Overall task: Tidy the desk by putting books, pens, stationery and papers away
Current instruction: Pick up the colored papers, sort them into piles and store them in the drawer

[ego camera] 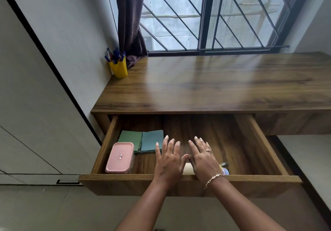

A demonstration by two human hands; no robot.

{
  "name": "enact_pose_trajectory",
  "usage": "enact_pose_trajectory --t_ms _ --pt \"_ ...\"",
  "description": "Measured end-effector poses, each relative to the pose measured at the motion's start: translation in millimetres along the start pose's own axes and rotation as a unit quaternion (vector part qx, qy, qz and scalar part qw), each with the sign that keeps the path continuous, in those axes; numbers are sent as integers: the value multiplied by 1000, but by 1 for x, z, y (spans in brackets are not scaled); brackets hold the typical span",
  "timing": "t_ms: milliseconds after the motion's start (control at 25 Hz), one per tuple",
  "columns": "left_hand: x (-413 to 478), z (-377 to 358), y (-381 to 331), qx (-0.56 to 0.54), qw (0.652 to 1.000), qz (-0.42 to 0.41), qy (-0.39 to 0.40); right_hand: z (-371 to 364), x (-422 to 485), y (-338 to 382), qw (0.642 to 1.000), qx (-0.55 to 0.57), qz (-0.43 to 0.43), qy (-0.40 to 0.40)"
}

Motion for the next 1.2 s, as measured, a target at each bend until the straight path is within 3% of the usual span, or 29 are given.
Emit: enact_pose_trajectory --t_ms 120,240,400,680,880,1200 --pt "-7 -2 -1 -6 1000 10 -4 2 -10 2 999 31 -8 2" --pt "-10 -4 0 -8 1000 4 -20 7 -15 6 996 28 40 -76" --pt "-4 -5 0 -13 999 -9 -38 8 -9 6 989 39 75 -121" --pt "21 -14 3 -31 994 -37 -99 6 17 4 981 49 140 -124" --pt "53 -24 9 -27 987 -68 -144 -2 42 -2 964 -31 230 -132" --pt "108 -42 17 -24 977 -100 -188 -17 96 -15 948 -46 282 -140"
Point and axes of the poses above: each hand's wrist, its own x-axis towards the middle knuckle, its own z-axis out of the back of the hand, y = z × x, the point moved 5 cm from there along x, towards the middle knuckle, and after that the axes turned 9 degrees about -y, right-handed, at the moved point
